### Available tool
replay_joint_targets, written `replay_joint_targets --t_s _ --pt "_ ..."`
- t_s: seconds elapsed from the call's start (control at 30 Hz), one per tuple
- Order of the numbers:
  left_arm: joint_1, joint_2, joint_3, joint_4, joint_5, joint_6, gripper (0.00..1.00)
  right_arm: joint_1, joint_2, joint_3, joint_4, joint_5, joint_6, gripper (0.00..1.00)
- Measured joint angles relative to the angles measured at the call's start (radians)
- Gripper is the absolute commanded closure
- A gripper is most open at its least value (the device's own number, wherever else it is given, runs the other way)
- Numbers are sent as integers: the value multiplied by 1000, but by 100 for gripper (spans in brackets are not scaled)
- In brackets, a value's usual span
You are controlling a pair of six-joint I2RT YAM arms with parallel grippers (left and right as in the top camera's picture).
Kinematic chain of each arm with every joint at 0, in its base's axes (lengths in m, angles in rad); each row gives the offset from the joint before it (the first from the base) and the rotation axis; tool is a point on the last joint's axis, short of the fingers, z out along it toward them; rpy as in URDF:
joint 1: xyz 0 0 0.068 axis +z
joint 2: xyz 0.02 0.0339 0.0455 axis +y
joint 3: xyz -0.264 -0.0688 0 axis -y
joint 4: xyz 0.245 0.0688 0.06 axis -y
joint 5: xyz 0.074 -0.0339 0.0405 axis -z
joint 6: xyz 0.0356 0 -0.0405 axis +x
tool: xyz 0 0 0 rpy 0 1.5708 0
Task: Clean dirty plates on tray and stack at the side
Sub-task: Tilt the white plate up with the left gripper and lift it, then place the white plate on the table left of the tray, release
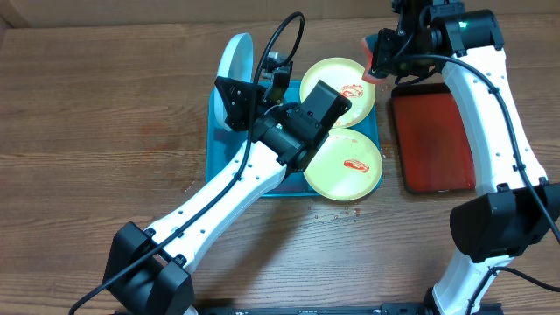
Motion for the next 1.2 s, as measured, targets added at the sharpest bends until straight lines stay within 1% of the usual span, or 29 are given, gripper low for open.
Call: replay_joint_targets --t_s 0.1,0.27,0.5,0.53,0.57,0.63,0.8,0.93,1.07,1.2 --pt "1 0 0 0 68 0 96 0 0 0 0 0 0 96" --pt "15 0 0 -6 306 0 96 0 0 0 -1 0 0 96" --pt "107 0 0 -23 780 0 96 0 0 0 -7 0 0 96" --pt "125 0 0 -27 826 -1 96 0 0 0 -7 0 0 96" --pt "163 0 0 -32 904 -2 96 0 0 0 -8 0 0 96" --pt "219 0 0 -38 994 -10 96 0 0 0 -8 0 0 96" --pt "382 0 0 -45 1194 -39 96 0 0 0 -9 0 0 96" --pt "545 0 0 -56 1344 -67 96 0 0 0 -9 0 0 96" --pt "709 0 0 -57 1425 -86 96 0 0 0 -9 0 0 96" --pt "868 0 0 -65 1459 -91 96 0 0 0 -9 0 0 96"
